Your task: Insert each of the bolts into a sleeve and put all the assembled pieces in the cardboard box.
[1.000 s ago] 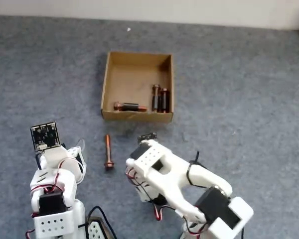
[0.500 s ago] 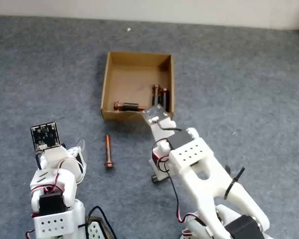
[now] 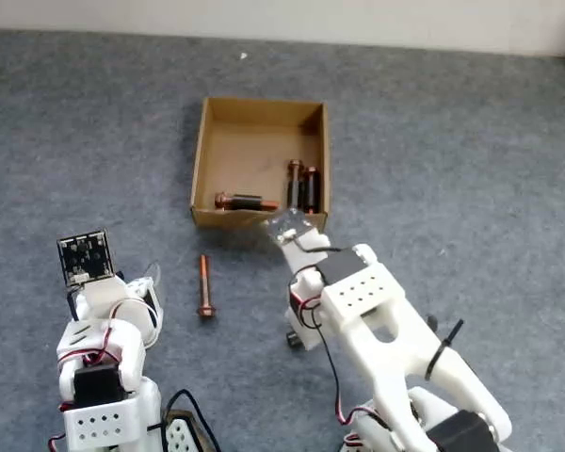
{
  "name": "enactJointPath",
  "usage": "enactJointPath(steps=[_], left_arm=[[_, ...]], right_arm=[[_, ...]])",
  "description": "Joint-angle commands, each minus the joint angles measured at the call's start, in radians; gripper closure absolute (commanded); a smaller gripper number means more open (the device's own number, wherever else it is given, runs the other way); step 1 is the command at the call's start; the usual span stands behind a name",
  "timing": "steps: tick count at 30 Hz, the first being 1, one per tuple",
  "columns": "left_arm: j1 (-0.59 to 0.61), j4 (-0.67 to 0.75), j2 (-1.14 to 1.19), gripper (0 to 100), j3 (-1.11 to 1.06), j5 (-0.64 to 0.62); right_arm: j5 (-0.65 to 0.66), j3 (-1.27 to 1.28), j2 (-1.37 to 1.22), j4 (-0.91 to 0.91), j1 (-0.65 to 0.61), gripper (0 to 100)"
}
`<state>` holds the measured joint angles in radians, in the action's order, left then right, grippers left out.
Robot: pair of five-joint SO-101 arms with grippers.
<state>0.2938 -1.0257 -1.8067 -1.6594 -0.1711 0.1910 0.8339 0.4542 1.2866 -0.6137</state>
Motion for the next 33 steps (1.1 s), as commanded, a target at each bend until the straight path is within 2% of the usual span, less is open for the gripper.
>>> enactJointPath(steps=[1,5,9,19,25,27,31,33], left_arm=[[0.013,0.021,-0.005,80,0.005,0.008],[0.013,0.021,-0.005,80,0.005,0.008],[0.013,0.021,-0.005,80,0.005,0.008],[0.013,0.021,-0.005,80,0.005,0.008],[0.013,0.021,-0.005,80,0.005,0.008],[0.013,0.021,-0.005,80,0.005,0.008],[0.013,0.021,-0.005,80,0.005,0.008],[0.013,0.021,-0.005,80,0.005,0.008]], right_arm=[[0.201,0.002,0.056,0.027,-0.039,80.7],[0.345,0.016,0.051,0.025,-0.082,80.7],[0.434,0.018,0.019,0.024,-0.153,80.7],[0.529,0.015,-0.213,-0.183,-0.163,80.7],[0.539,0.018,-0.317,-0.294,-0.162,80.8],[0.539,0.018,-0.332,-0.3,-0.162,83.5],[0.534,0.008,-0.332,-0.3,-0.162,98.1],[0.502,0.008,-0.332,-0.294,-0.156,98.9]])
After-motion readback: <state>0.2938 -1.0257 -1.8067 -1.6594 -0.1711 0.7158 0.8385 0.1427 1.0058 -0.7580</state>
